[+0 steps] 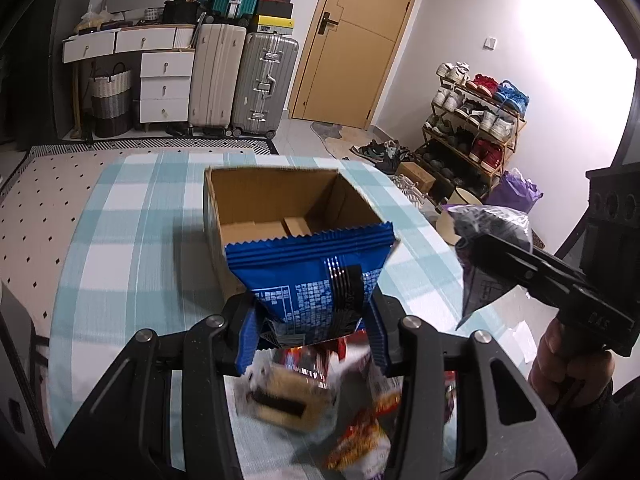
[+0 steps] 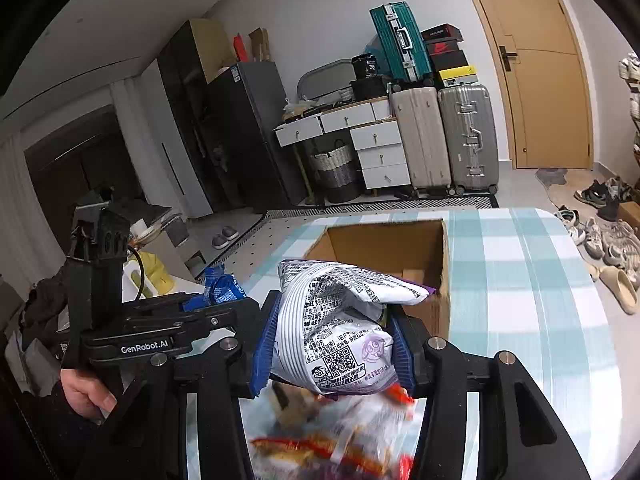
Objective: Organize snacks
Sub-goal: 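Carry both packets over the cardboard box and release them inside, then withdraw both tools from the box back toward the snack pile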
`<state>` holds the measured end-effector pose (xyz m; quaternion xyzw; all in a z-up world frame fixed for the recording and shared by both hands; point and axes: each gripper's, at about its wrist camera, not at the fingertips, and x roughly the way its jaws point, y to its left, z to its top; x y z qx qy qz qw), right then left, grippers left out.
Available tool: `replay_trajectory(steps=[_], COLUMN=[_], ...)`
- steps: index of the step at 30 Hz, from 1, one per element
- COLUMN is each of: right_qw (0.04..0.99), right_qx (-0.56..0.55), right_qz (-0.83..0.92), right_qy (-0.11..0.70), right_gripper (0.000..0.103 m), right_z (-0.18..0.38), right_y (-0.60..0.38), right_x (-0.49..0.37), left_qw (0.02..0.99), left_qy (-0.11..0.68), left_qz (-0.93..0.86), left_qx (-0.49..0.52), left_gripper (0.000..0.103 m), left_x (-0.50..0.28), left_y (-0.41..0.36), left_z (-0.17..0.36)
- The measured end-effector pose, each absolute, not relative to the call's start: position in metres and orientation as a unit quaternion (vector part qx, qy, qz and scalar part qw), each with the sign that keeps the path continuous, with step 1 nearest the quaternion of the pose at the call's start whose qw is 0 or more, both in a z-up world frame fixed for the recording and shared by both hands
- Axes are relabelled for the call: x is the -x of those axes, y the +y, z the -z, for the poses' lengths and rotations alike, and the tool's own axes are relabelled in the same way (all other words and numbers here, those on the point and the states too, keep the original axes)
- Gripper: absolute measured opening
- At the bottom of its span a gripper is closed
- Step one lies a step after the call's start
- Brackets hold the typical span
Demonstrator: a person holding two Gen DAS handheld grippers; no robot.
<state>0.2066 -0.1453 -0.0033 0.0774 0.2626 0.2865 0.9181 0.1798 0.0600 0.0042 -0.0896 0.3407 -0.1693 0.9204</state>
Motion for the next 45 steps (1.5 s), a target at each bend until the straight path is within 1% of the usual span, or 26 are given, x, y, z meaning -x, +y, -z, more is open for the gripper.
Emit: replay_trajectory(steps=[7, 18, 29, 37, 39, 41, 42, 43, 44, 45], right_qw=[0.915, 0.911, 0.902, 0.901, 0.903, 0.904, 0.906, 0.908, 0.910, 0.911], right_qx=[-0.062, -0.059, -0.045, -0.028, -0.025, -0.019, -0.018, -0.021, -0.025, -0.027], right_qz=[-0.296, -0.292, -0.278, -0.268, -0.263, -0.256, -0.249, -0.247, -0.247, -0.244], right_qy=[0.265, 0.284, 0.328, 0.339, 0.339, 0.342, 0.341, 0.337, 0.333, 0.331], right_gripper=[0.050, 0.050, 0.050, 0.051, 0.052, 0.058, 0.069, 0.074, 0.074, 0.074], right_z=[-0.012, -0.006, 0.037, 0.057, 0.061, 0.062, 0.063, 0.063, 0.062, 0.061], right_y=[-0.136, -0.130, -0.122, -0.113, -0.110, -0.109, -0.110, -0.112, -0.114, -0.117], right_x=[-0.258, -0.332, -0.381, -0.398, -0.402, -0.403, -0.404, -0.403, -0.402, -0.401], left_qw=[0.918, 0.911, 0.888, 0.882, 0.879, 0.880, 0.880, 0.881, 0.881, 0.882], left_qy=[0.350, 0.366, 0.417, 0.433, 0.443, 0.446, 0.446, 0.445, 0.443, 0.442], left_qz=[0.172, 0.178, 0.184, 0.177, 0.168, 0.159, 0.156, 0.156, 0.156, 0.154], left_qx=[0.080, 0.060, 0.055, 0.059, 0.049, 0.044, 0.044, 0.048, 0.051, 0.051], left_gripper=[0.042, 0.042, 0.042, 0.042, 0.045, 0.055, 0.063, 0.066, 0.067, 0.071], left_x=[-0.233, -0.317, -0.378, -0.397, -0.403, -0.404, -0.404, -0.403, -0.401, -0.399], left_y=[0.054, 0.040, 0.028, 0.028, 0.027, 0.029, 0.030, 0.032, 0.034, 0.035], left_z=[-0.018, -0.024, 0.019, 0.048, 0.054, 0.057, 0.058, 0.058, 0.057, 0.056])
